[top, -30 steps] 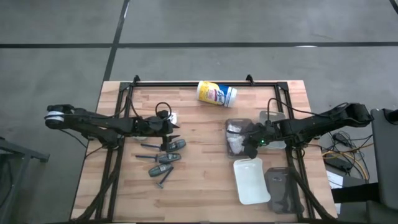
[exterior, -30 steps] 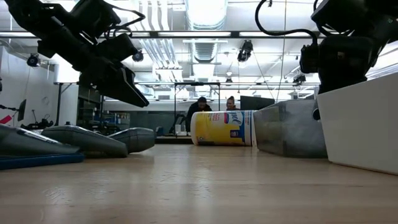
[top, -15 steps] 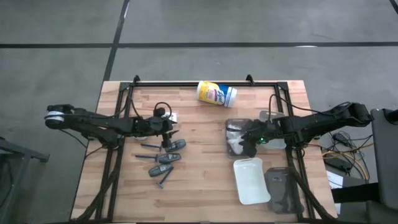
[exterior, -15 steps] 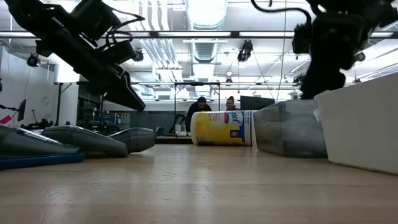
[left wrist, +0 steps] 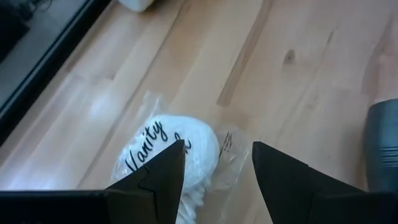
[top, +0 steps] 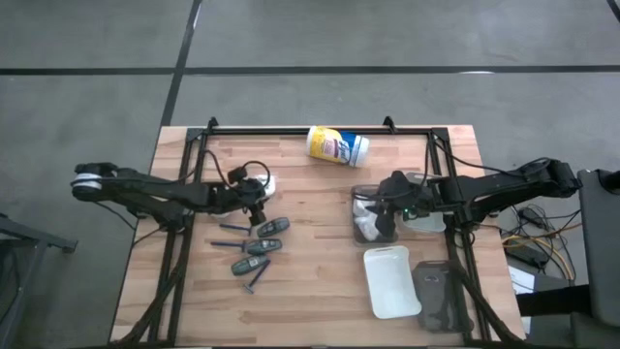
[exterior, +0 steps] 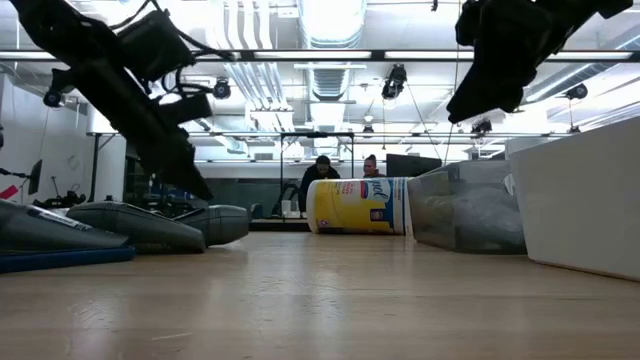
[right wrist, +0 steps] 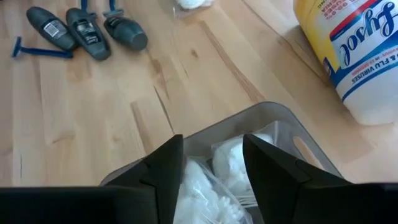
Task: Pick & Place Travel size toiletries
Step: Put the right cotton pack into the top black bin
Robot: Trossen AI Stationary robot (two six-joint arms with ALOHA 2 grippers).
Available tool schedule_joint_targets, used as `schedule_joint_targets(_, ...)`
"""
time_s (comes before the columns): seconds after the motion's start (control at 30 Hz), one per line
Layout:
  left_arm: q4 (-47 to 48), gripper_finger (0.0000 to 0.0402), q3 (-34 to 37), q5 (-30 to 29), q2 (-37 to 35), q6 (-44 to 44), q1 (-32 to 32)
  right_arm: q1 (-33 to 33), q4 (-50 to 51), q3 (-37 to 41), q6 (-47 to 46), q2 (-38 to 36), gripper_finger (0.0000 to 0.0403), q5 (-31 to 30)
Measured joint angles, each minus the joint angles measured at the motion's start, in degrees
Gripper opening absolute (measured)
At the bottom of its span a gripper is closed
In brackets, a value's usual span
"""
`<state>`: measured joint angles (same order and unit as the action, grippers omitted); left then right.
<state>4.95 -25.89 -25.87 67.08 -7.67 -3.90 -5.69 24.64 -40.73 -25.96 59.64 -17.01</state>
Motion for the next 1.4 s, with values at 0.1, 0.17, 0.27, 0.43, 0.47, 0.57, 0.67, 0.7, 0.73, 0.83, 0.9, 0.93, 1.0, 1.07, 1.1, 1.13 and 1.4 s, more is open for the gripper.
schedule_joint_targets(0.1,0.01,0.0193,0.0,0.0,2.61,-0.45,-0.89,-0.01,-0.05,0.26,0.07,0.0,0.0151,-0.16)
schedule_joint_targets(0.17,-0.27,0.0193,0.0,-0.05,4.8,-0.37,-1.83,-0.02,-0.02,0.39,-0.09,0.0,0.0143,-0.17)
schedule_joint_targets(0.27,-1.25,0.0193,0.0,-1.25,7.86,-0.39,-3.3,-0.02,-0.06,0.42,-0.43,0.0,0.0132,-0.2)
schedule_joint_targets(0.43,-3.53,0.0193,0.0,-1.42,11.17,-0.72,-4.78,-0.02,-0.15,0.46,-0.39,0.02,0.0115,-0.63)
schedule_joint_targets(0.47,-3.87,0.0193,0.0,-1.33,11.57,-0.52,-4.81,-0.02,-0.15,0.46,-0.39,0.02,0.0112,-0.8)
schedule_joint_targets(0.57,-4.2,0.0191,-0.02,-1.35,12.69,0.29,-4.83,0.0,-0.15,0.48,-0.29,0.01,0.0104,-1.07)
schedule_joint_targets(0.67,-4.38,0.018,-0.07,-1.08,13.4,0.83,-4.83,-0.01,-0.13,0.5,-0.17,0.02,0.0096,-1.07)
schedule_joint_targets(0.7,-4.44,0.0174,-0.09,-0.69,13.56,1.47,-4.83,-0.02,-0.15,0.5,-0.19,0.02,0.0093,-1.07)
schedule_joint_targets(0.73,-4.53,0.0166,-0.11,-0.49,13.68,1.74,-4.85,-0.02,-0.15,0.5,-0.19,0.02,0.009,-1.07)
schedule_joint_targets(0.83,-4.88,0.0136,-0.11,-0.03,13.65,1.94,-4.85,-0.02,-0.15,0.52,-0.19,0.02,0.008,-1.07)
schedule_joint_targets(0.9,-4.74,0.0112,-0.11,0.41,13.23,1.93,-4.85,-0.02,-0.15,0.52,-0.62,0.02,0.0074,-1.07)
schedule_joint_targets(0.93,-4.57,0.01,-0.11,0.6,12.92,1.93,-4.85,-0.02,-0.17,0.52,-0.63,0.02,0.007,-1.1)
schedule_joint_targets(1.0,-4.36,0.0075,-0.07,1.02,12.23,1.91,-4.85,-0.02,-0.92,0.57,-0.6,0.02,0.0063,-1.13)
schedule_joint_targets(1.07,-4.31,0.0051,-0.02,1.31,11.62,1.91,-4.81,-0.02,-2.3,0.57,-0.05,0.04,0.0057,-1.24)
schedule_joint_targets(1.1,-4.28,0.0041,-0.02,1.35,11.37,1.89,-4.81,-0.02,-3.13,0.62,0.57,0.04,0.0055,-1.36)
schedule_joint_targets(1.13,-4.28,0.003,-0.02,1.36,11.25,1.88,-4.79,-0.02,-3.98,0.65,1.07,0.04,0.0052,-1.51)
schedule_joint_targets(1.4,-5.69,0.0019,0.04,1.38,11.07,1.7,-4.76,0.0,-7.15,0.88,3.48,0.04,0.0039,-2.69)
